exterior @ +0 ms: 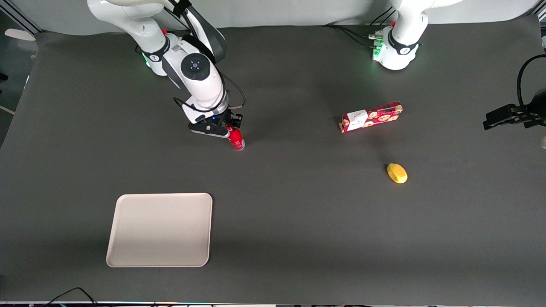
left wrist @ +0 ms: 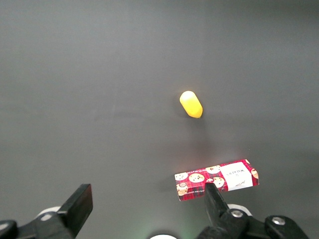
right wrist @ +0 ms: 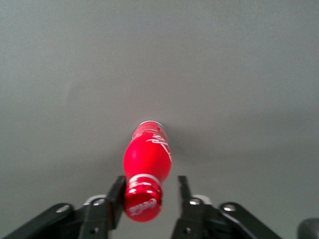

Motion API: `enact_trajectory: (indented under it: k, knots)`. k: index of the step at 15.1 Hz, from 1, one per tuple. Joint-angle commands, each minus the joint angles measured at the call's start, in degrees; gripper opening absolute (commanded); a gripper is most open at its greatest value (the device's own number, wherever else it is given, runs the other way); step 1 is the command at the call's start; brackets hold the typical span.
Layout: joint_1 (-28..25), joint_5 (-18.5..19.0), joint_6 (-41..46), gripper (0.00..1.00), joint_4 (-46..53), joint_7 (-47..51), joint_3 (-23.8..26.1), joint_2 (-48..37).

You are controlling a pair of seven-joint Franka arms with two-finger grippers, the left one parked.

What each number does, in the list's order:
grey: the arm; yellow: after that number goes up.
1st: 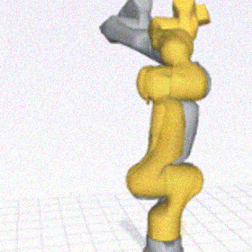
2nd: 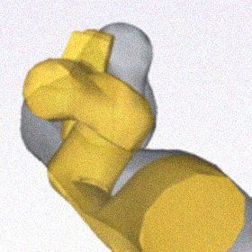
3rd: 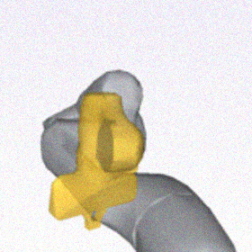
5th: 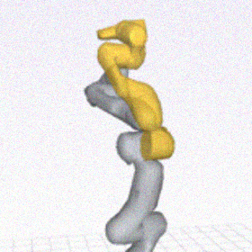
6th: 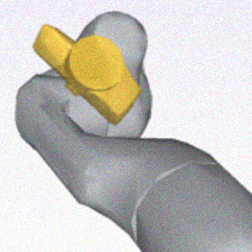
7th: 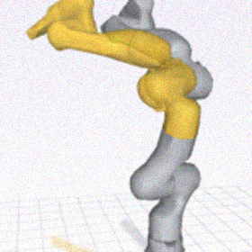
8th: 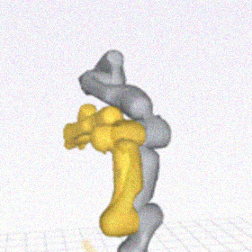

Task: Place coke bottle on tray
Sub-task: 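Close the right gripper around the bottle's cap end, then lift the bottle and carry it with the right gripper toward the white tray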

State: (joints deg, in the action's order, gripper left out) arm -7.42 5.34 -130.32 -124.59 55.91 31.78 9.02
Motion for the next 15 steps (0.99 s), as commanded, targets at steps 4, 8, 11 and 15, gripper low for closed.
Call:
enact_trajectory:
  k: [4,8,11,15]
  knots:
    - [0.56,1.70,2.77,0.00,3.54,0.70,0.13,-0.84]
    - [1.18,1.52,21.64,0.00,17.50,-4.91,-0.66,-1.02]
    - [1.26,1.08,31.50,0.00,26.73,-11.41,-3.47,-1.02]
    - [1.26,-0.94,47.51,0.00,42.04,-28.98,-12.42,-0.32]
